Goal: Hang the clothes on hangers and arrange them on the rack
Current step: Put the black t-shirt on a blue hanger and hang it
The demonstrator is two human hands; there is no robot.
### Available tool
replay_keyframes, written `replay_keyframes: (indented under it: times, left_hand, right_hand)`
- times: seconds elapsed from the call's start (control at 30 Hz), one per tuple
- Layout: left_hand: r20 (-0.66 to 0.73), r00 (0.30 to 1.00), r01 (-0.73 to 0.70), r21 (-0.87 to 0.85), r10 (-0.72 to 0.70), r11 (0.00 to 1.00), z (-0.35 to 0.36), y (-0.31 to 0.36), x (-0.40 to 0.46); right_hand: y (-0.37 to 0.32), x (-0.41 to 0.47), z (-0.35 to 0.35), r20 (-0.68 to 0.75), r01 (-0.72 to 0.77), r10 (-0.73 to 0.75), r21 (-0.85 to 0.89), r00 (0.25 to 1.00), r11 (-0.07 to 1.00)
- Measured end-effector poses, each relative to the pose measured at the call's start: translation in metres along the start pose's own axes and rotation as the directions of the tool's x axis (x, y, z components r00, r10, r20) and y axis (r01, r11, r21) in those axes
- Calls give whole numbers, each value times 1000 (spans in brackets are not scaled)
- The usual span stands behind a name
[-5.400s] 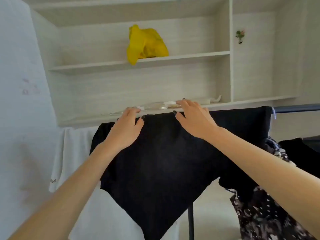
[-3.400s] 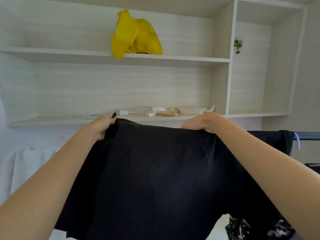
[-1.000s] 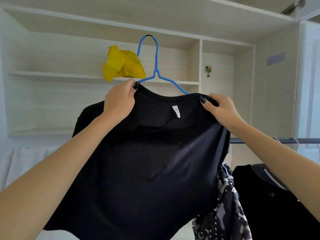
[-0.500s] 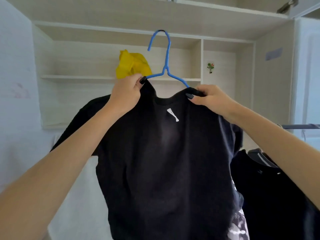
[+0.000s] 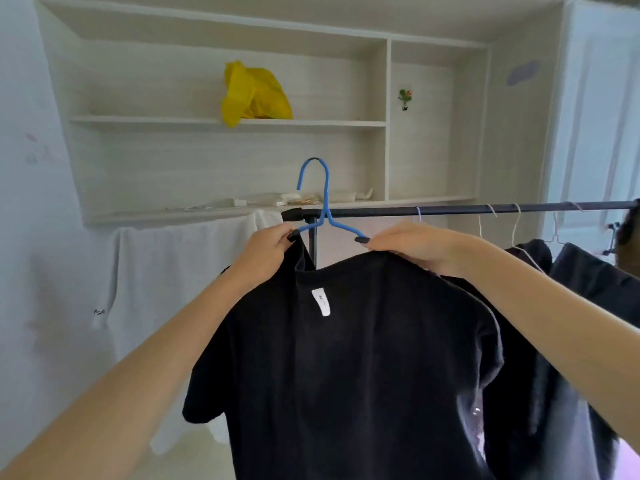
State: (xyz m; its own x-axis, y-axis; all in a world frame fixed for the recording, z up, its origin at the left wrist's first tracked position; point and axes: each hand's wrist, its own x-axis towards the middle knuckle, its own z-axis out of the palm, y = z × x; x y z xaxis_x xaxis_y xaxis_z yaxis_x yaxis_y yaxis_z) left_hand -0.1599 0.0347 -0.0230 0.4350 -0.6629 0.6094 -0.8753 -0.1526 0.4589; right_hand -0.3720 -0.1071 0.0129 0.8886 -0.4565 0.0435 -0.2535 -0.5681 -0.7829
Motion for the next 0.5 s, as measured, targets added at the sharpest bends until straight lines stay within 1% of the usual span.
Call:
replay_keyframes:
  times: [0.1, 0.17, 0.27, 0.37, 0.43, 0.5]
  left_hand:
    - [60, 998, 34, -54, -31, 998, 20, 2, -9]
    - [96, 994, 54, -79, -46, 995, 36, 2, -14]
    - [142, 988, 69, -98, -54, 993, 58, 2, -14]
    - [196, 977, 109, -117, -85, 987, 76, 2, -5]
    - [234, 968, 129, -136, -94, 982, 87, 11, 6]
    - [269, 961, 104, -144, -63, 984, 102, 21, 22]
  right_hand:
    - [5, -10, 1, 178, -23, 23, -1, 984, 1000]
    - [13, -12, 2, 229, -32, 31, 3, 973, 999]
    - [25, -5, 0, 229, -33, 24, 35, 973, 999]
    - [35, 9, -5, 209, -43, 13, 139, 978, 989]
    - [39, 18, -8, 158, -66, 35, 196, 987, 978]
    - [46, 31, -12, 71, -88, 75, 198, 995, 976]
